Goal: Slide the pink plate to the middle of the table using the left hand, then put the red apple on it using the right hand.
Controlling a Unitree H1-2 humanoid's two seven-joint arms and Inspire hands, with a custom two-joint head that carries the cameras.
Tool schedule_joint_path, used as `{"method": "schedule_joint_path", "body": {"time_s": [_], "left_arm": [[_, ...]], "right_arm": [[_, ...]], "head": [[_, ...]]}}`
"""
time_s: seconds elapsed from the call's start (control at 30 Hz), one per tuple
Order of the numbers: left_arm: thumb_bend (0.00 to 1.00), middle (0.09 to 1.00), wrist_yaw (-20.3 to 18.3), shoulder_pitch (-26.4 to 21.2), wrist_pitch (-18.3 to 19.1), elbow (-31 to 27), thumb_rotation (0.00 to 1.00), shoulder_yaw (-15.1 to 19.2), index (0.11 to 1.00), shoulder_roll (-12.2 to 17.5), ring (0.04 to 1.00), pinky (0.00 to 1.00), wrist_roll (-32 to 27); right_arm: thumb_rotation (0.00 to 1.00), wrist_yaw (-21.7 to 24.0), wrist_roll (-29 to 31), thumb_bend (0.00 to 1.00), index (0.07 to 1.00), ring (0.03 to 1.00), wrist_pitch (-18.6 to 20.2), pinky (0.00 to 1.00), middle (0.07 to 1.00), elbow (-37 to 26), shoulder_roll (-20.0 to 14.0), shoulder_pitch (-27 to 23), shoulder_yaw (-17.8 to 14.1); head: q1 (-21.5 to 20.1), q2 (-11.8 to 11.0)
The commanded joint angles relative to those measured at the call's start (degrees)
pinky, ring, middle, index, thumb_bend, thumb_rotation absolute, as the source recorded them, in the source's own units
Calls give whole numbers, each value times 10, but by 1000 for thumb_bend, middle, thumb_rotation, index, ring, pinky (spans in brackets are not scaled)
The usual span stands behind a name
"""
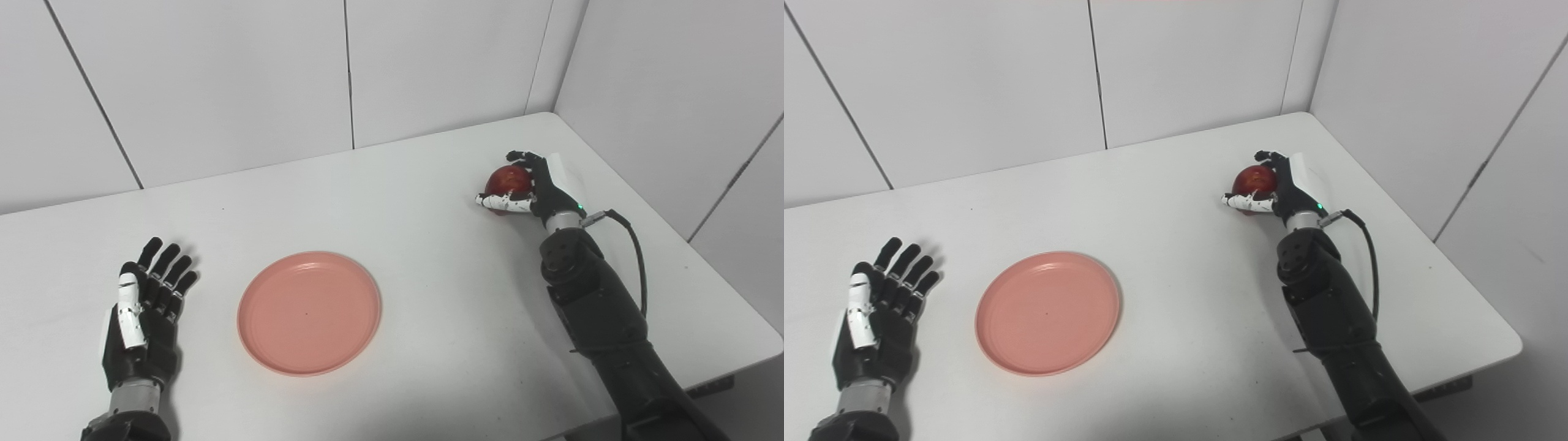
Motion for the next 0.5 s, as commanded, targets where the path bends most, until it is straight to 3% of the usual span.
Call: {"method": "schedule_joint_path", "body": {"time_s": [0.0, 0.1, 0.17, 0.2, 0.27, 0.47], "left_arm": [[338, 875, 7, 13, 26, 9, 1000, 0, 862, -1, 862, 865, 0], [336, 881, 5, 13, 25, 10, 1000, 0, 868, 0, 867, 870, -1], [339, 878, 8, 13, 26, 10, 1000, 1, 865, -1, 864, 868, -1], [337, 875, 9, 13, 26, 10, 1000, 1, 863, -2, 861, 865, 0], [337, 874, 8, 13, 26, 9, 1000, -1, 861, -1, 860, 863, 2], [335, 880, 7, 12, 25, 12, 1000, -1, 867, -1, 869, 876, 1]], "right_arm": [[265, -4, -7, 949, 713, 674, -9, 587, 710, -4, -19, -30, 0], [231, -13, -8, 937, 681, 649, -19, 569, 684, 8, -20, -31, 1], [157, -22, -9, 890, 611, 580, -31, 511, 624, 20, -22, -31, 2], [147, -25, -9, 673, 538, 547, -37, 483, 593, 24, -22, -31, 3], [140, -29, -11, 554, 499, 521, -45, 460, 569, 30, -24, -31, 5], [131, -43, -14, 519, 485, 460, -57, 390, 516, 39, -27, -32, 10]], "head": [[0, 0], [1, 1], [1, 1], [1, 1], [1, 1], [3, 0]]}}
